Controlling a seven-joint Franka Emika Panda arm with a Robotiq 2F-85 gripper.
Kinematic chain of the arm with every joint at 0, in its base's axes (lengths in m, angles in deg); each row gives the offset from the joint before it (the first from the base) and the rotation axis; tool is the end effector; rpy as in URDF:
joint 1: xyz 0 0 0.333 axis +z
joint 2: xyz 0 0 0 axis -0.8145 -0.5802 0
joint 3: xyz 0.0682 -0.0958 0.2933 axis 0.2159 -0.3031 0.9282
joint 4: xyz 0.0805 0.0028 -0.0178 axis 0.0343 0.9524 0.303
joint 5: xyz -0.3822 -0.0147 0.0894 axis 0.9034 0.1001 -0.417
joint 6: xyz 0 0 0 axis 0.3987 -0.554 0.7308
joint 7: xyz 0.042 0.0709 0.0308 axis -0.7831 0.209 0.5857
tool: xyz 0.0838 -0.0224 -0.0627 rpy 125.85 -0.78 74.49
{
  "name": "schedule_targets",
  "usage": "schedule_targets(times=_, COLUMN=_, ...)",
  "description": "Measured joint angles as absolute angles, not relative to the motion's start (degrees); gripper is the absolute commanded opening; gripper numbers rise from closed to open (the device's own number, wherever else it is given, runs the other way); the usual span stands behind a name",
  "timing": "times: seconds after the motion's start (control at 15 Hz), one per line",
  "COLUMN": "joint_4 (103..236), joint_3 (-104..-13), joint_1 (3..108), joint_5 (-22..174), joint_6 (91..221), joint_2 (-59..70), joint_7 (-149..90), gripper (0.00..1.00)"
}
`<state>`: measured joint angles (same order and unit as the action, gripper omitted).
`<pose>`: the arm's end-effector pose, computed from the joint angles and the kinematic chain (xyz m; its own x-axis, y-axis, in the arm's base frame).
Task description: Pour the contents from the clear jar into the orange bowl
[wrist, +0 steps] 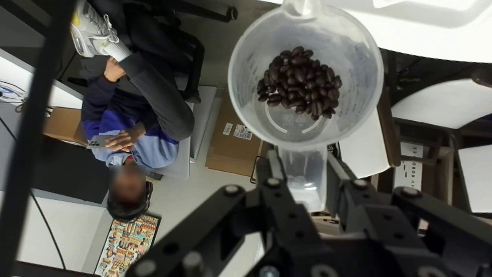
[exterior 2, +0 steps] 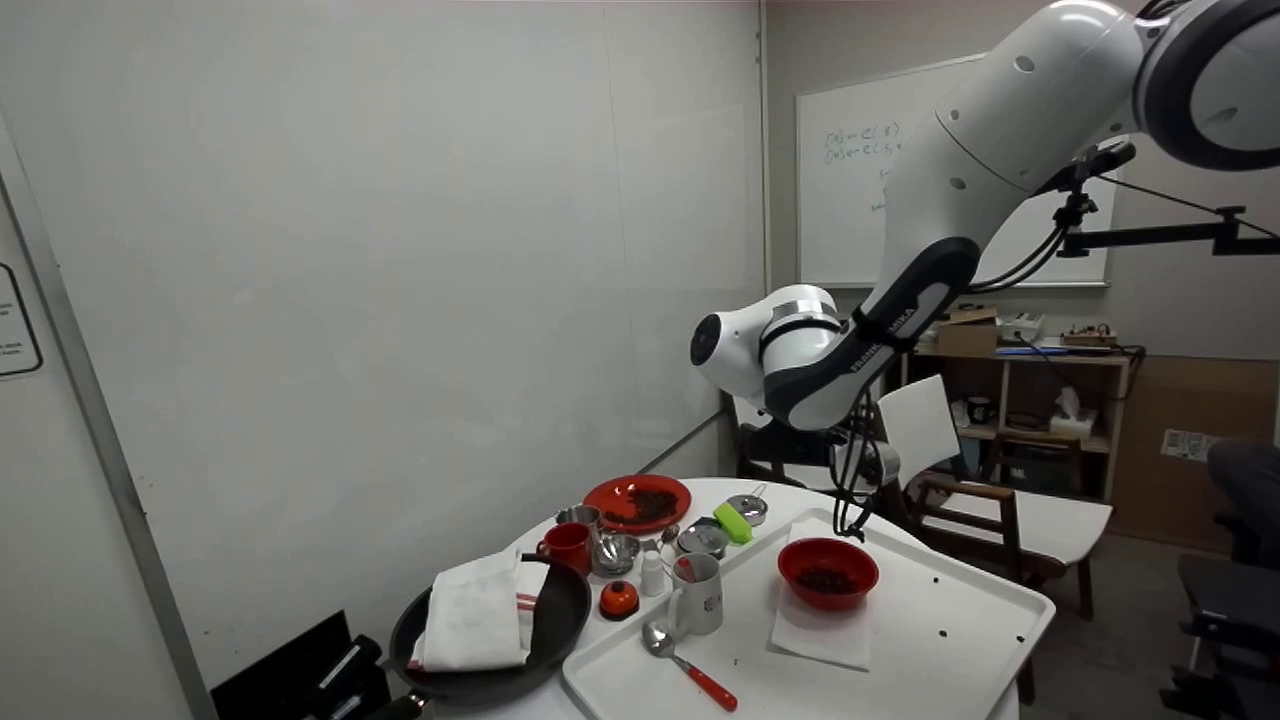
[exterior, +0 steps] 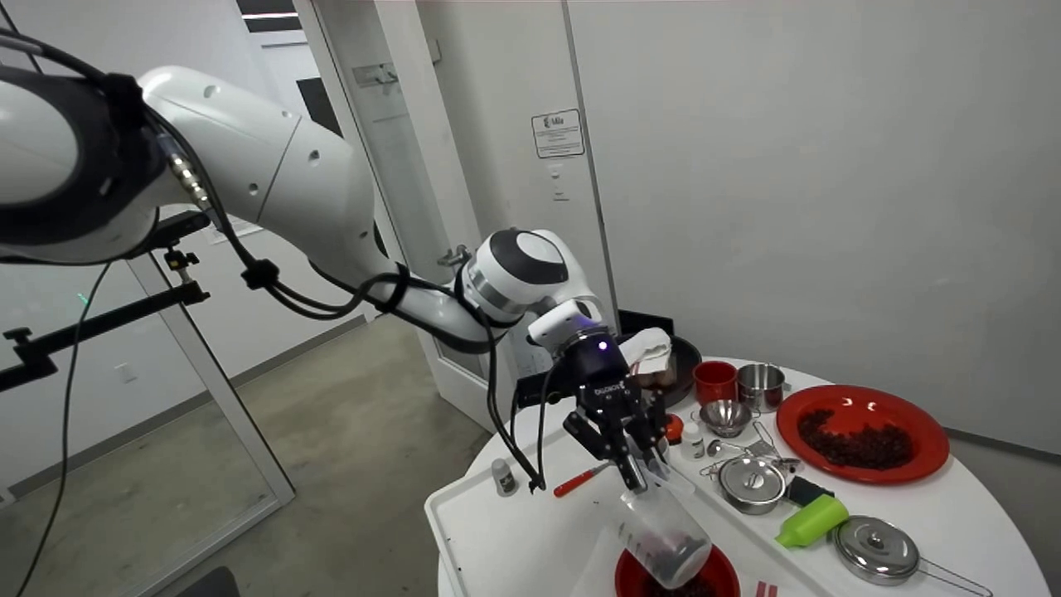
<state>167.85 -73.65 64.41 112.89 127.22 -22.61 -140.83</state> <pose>0.6438 -0.1297 0.1973 -0.0167 -0.5977 0.8015 -0.9310 0.3017 0.2056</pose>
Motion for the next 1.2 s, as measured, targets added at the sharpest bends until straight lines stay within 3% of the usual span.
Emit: schedule_targets(times=1.2, joint_4=154.7, joint_3=-70.37, joint_1=64.18, joint_5=125.63, joint_6=120.02, joint_2=-32.41, joint_7=-147.83, gripper=0.11)
